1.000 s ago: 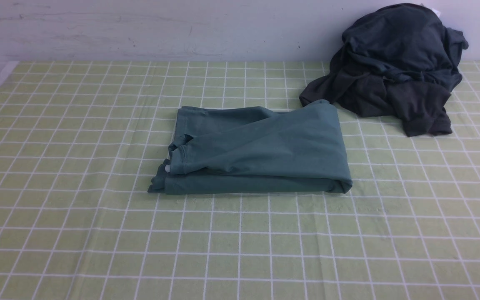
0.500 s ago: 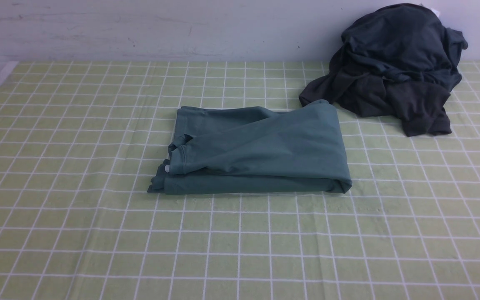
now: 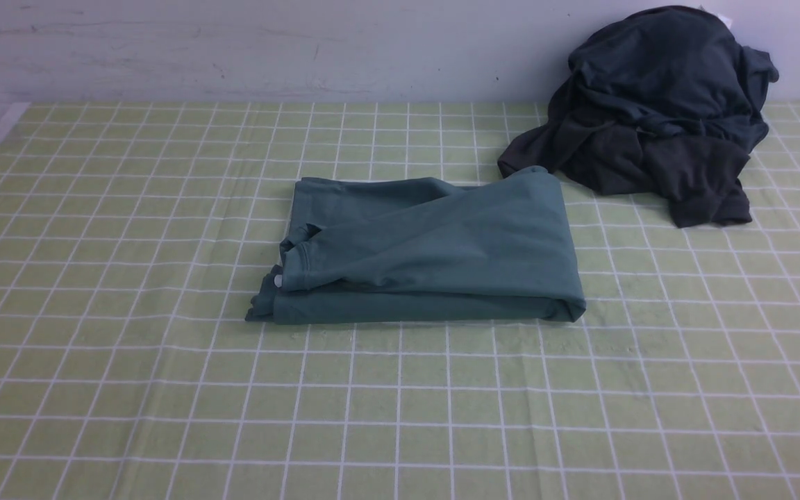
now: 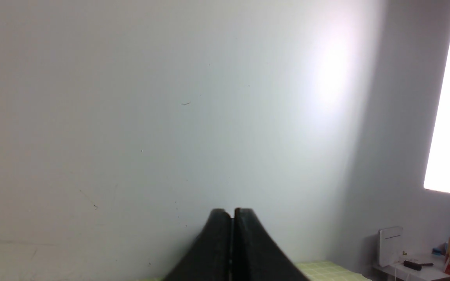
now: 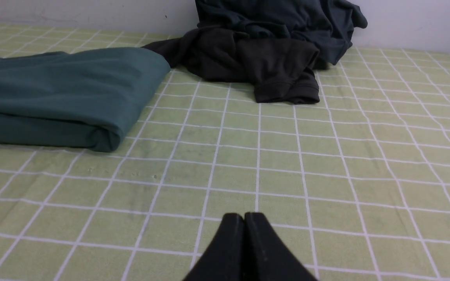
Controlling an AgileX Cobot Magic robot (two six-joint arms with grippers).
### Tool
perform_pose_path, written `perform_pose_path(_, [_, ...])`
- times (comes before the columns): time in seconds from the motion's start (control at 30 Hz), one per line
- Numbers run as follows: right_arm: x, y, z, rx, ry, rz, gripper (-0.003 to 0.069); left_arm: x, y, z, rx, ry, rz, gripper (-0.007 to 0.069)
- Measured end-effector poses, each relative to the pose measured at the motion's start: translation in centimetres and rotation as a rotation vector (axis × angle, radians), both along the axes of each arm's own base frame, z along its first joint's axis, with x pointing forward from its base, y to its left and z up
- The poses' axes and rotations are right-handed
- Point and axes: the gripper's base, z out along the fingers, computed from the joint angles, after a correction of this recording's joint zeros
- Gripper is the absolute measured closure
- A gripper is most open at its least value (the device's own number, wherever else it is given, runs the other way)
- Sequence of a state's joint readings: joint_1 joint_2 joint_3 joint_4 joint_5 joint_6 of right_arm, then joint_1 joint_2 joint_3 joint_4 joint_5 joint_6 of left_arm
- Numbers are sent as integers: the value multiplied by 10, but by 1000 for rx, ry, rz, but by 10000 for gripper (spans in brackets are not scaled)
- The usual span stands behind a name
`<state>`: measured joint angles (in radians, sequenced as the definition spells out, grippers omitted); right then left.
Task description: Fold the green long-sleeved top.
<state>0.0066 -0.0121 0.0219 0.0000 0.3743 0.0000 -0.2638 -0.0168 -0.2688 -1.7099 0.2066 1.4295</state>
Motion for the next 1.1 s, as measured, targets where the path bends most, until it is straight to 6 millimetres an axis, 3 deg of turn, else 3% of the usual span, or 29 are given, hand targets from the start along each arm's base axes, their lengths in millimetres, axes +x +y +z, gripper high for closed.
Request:
perform_pose_path(0.73, [0,0,0,0,0,0,673,3,0,-5,5,16,5,625])
perform_pose_path(0.97, [0,0,0,0,0,0,673,21,25,-31,10,132,343,625])
perform_pose_path(1.1, [0,0,0,0,0,0,673,27,27,-47,91,154,405,625])
